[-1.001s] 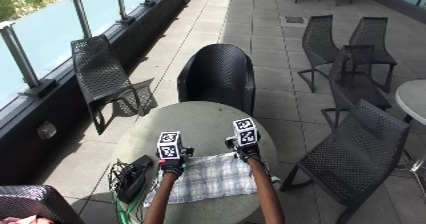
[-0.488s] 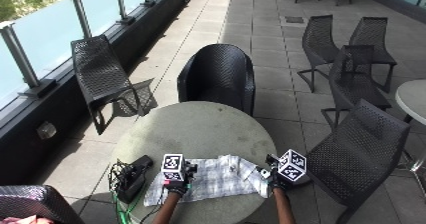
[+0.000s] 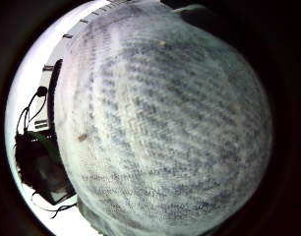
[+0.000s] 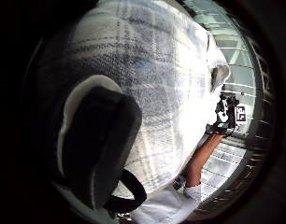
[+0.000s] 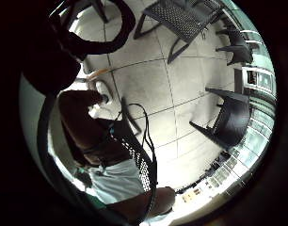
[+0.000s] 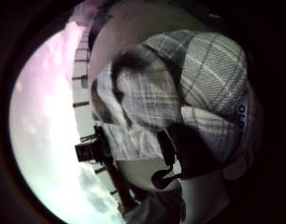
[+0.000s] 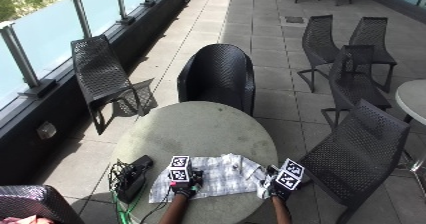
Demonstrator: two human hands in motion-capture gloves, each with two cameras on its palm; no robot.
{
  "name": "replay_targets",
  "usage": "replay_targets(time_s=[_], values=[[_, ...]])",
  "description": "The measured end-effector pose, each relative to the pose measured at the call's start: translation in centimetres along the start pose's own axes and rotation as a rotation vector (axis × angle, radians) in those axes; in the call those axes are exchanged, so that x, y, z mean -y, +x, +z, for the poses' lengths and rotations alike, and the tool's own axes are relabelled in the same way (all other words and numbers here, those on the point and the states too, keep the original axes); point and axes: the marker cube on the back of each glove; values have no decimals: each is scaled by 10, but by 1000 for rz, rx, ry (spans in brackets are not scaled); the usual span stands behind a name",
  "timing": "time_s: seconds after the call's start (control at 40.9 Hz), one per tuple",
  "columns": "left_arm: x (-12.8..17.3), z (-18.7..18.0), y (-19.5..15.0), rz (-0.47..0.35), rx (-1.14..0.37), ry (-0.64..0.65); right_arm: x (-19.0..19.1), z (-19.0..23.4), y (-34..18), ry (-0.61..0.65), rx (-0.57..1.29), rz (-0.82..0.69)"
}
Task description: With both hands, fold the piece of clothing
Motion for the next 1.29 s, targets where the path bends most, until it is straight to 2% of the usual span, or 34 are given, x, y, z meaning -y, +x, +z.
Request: replay_targets(time_s=[0.122, 0.22, 0.317, 0.415, 0.513, 0.586, 0.684, 0.757, 0.83, 0.952, 1.074, 1.197, 1.294], values=[[13, 2, 9, 14, -36, 34, 44, 18, -4, 145, -239, 65], [16, 3, 12, 18, -45, 25, 58, 18, -19, 204, -321, 43], [18, 1, 13, 34, -71, 49, 59, 9, -36, 217, -253, 13], [17, -6, 8, 30, -124, 85, 51, -7, -62, 224, -73, -44], [8, -17, 2, 34, -338, 54, 29, -27, -114, 153, 217, -168], [16, -16, -17, 45, -455, 61, 4, -36, -167, 113, 336, -278], [-6, -49, -36, 24, -421, 142, -31, -31, -233, 86, 324, -412], [-33, -83, -48, -15, -356, 270, -55, -10, -279, 29, 293, -501], [-49, -102, -55, -29, -344, 341, -71, 9, -308, -3, 269, -552], [-64, -116, -65, -48, -349, 401, -90, 48, -345, -27, 188, -605], [-62, -107, -81, -89, -357, 405, -109, 96, -372, -58, 87, -652], [-60, -98, -82, -81, -452, 372, -159, 81, -367, -142, 84, -744], [-58, -92, -84, -82, -434, 361, -158, 80, -348, -280, 82, -794]])
